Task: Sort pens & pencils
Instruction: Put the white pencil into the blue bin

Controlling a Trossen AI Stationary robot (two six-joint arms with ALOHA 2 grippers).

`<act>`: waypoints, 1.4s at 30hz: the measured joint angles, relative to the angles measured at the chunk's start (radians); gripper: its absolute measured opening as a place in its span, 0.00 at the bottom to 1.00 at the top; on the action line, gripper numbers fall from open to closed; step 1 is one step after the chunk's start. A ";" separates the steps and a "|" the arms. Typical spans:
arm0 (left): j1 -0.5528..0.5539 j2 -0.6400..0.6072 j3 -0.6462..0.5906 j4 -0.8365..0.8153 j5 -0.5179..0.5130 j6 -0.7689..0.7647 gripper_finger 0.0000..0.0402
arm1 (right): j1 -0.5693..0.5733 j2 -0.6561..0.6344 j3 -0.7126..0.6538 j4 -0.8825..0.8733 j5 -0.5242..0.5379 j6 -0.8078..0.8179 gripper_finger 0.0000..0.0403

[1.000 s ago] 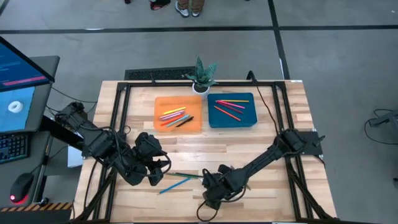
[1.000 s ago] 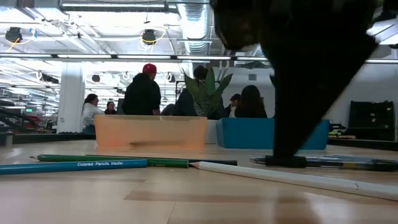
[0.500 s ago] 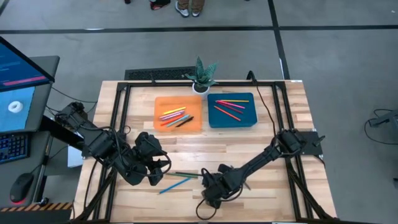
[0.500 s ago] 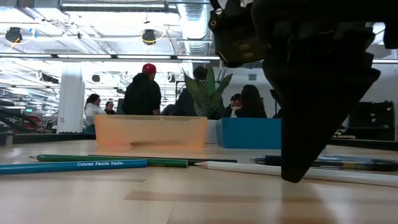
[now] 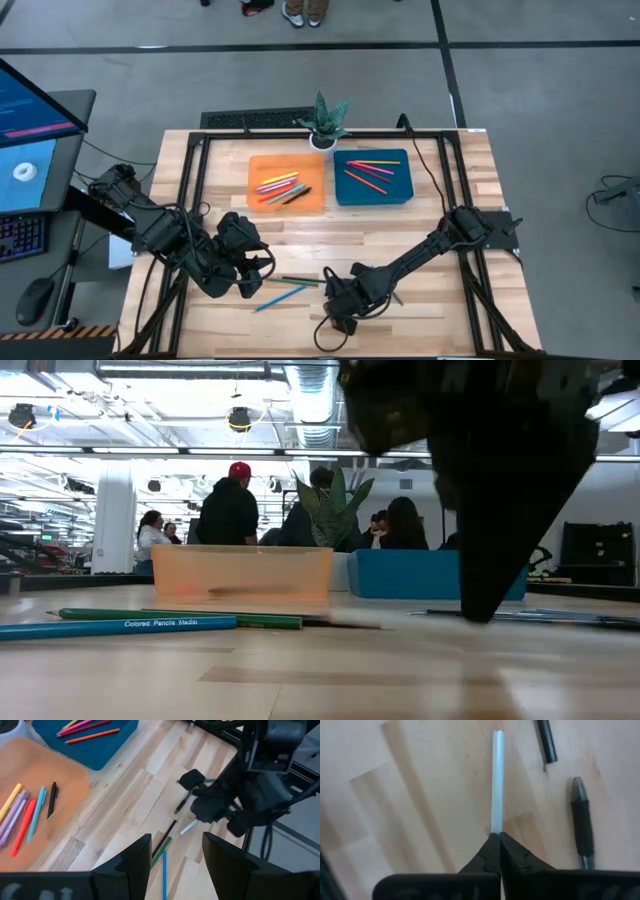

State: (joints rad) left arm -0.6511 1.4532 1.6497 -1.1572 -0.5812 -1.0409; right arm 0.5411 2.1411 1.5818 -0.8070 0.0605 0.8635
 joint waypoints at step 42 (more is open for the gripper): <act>0.000 0.000 0.000 0.023 -0.001 0.007 0.42 | 0.142 -0.058 0.019 0.163 -0.007 -0.130 0.44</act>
State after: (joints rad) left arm -0.6514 1.4532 1.6497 -1.1340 -0.5820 -1.0341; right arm 0.6834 2.0827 1.6012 -0.6443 0.0538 0.7335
